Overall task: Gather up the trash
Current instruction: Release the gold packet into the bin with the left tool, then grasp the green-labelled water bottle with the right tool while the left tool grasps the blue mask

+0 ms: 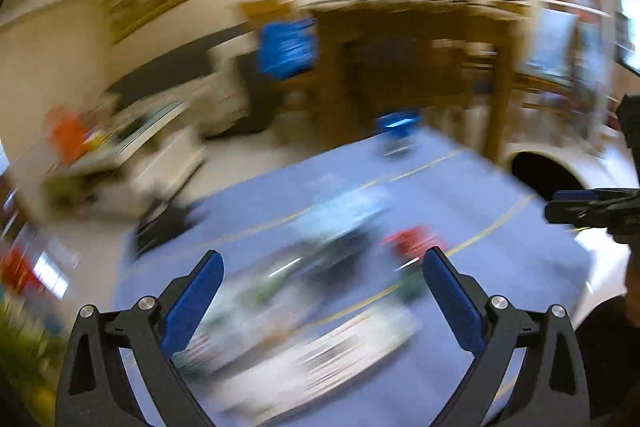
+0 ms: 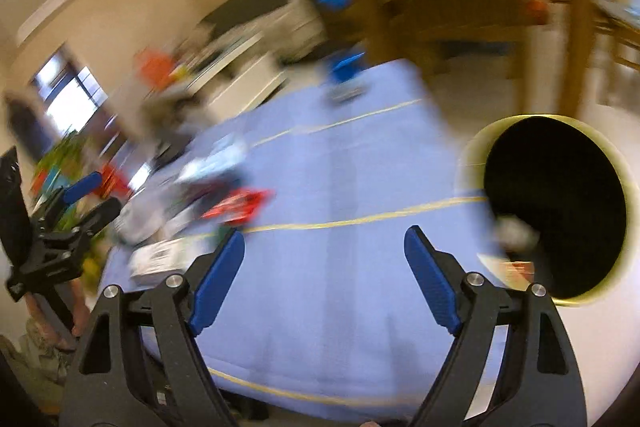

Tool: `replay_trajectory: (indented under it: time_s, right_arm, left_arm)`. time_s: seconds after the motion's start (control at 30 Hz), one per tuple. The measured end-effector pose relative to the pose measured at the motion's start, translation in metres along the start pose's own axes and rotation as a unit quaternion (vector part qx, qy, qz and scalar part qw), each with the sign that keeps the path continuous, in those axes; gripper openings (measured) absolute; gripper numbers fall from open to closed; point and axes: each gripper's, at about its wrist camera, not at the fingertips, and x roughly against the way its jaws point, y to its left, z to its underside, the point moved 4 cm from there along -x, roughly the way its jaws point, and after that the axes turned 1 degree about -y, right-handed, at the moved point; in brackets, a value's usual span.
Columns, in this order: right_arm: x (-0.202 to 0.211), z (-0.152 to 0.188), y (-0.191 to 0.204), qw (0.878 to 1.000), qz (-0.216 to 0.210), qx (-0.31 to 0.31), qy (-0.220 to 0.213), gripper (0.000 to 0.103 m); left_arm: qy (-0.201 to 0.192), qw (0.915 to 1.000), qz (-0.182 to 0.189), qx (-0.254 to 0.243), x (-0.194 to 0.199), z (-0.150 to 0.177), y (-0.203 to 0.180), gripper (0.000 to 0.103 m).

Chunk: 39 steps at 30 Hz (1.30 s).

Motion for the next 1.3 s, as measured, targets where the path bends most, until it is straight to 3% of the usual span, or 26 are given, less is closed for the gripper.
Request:
replay_trajectory:
  time_s: [0.1, 0.17, 0.2, 0.23, 0.3, 0.37, 0.43, 0.53, 0.57, 0.67, 0.7, 0.8, 0.83, 0.9, 0.97, 1.0, 1.13, 1.23, 1.3]
  right_arm:
    - [-0.046, -0.002, 0.067, 0.993, -0.102, 0.001, 0.053, 0.081]
    - [-0.061, -0.009, 0.123, 0.989, -0.111, 0.083, 0.059, 0.083]
    - [-0.068, -0.013, 0.161, 0.978, -0.109, 0.169, 0.058, 0.094]
    - [-0.075, -0.014, 0.19, 0.964, -0.114, 0.231, 0.066, 0.098]
    - [-0.093, -0.012, 0.238, 0.927, -0.098, 0.355, 0.075, 0.097]
    - [-0.12, -0.003, 0.286, 0.867, -0.07, 0.483, 0.102, 0.097]
    - [-0.15, 0.01, 0.319, 0.81, -0.049, 0.567, 0.139, 0.097]
    - [-0.193, 0.028, 0.352, 0.746, -0.029, 0.636, 0.196, 0.097]
    - [-0.203, 0.033, 0.355, 0.737, -0.017, 0.643, 0.207, 0.096]
    - [-0.236, 0.046, 0.36, 0.711, 0.009, 0.653, 0.261, 0.071]
    - [-0.236, 0.048, 0.358, 0.706, 0.014, 0.658, 0.261, 0.07]
    - [-0.229, 0.04, 0.367, 0.714, 0.001, 0.653, 0.252, 0.069]
    - [-0.22, 0.028, 0.369, 0.728, -0.002, 0.645, 0.231, 0.069]
    - [-0.194, 0.005, 0.359, 0.761, -0.02, 0.616, 0.203, 0.069]
    - [-0.164, -0.029, 0.356, 0.803, -0.049, 0.57, 0.168, 0.068]
    - [-0.146, -0.047, 0.352, 0.827, -0.068, 0.538, 0.148, 0.068]
    - [-0.089, -0.101, 0.302, 0.904, -0.143, 0.396, 0.071, 0.068]
    - [-0.053, -0.127, 0.228, 0.949, -0.203, 0.241, 0.016, 0.068]
    - [-0.034, -0.131, 0.16, 0.962, -0.24, 0.131, -0.024, 0.068]
  left_arm:
    - [0.015, 0.9965, -0.059, 0.057, 0.014, 0.034, 0.077, 0.096]
    - [0.016, 0.9916, -0.089, 0.092, 0.029, 0.054, 0.122, 0.096]
    - [0.015, 0.9887, -0.098, 0.112, 0.035, 0.064, 0.145, 0.096]
    - [0.016, 0.9871, -0.097, 0.126, 0.039, 0.069, 0.157, 0.096]
    - [0.016, 0.9833, -0.09, 0.157, 0.047, 0.083, 0.181, 0.096]
    - [0.013, 0.98, -0.091, 0.177, 0.05, 0.092, 0.197, 0.096]
    - [0.007, 0.9771, -0.087, 0.194, 0.056, 0.102, 0.208, 0.096]
    - [0.006, 0.9741, -0.07, 0.215, 0.057, 0.108, 0.214, 0.096]
    - [0.008, 0.974, -0.069, 0.216, 0.056, 0.111, 0.212, 0.096]
    - [0.01, 0.9745, -0.06, 0.216, 0.053, 0.117, 0.213, 0.096]
    - [0.009, 0.9748, -0.057, 0.216, 0.054, 0.116, 0.214, 0.096]
    - [0.002, 0.9764, -0.045, 0.211, 0.055, 0.116, 0.21, 0.096]
    - [-0.001, 0.9775, -0.035, 0.208, 0.055, 0.113, 0.206, 0.096]
    - [0.0, 0.9793, -0.026, 0.201, 0.052, 0.109, 0.198, 0.096]
    - [0.002, 0.982, -0.012, 0.189, 0.048, 0.104, 0.185, 0.096]
    - [0.003, 0.9828, -0.007, 0.184, 0.046, 0.102, 0.18, 0.096]
    - [0.019, 0.987, 0.029, 0.157, 0.029, 0.089, 0.146, 0.096]
    - [0.045, 0.9874, 0.059, 0.14, 0.011, 0.082, 0.121, 0.096]
    - [0.053, 0.9863, 0.08, 0.134, 0.002, 0.073, 0.106, 0.096]
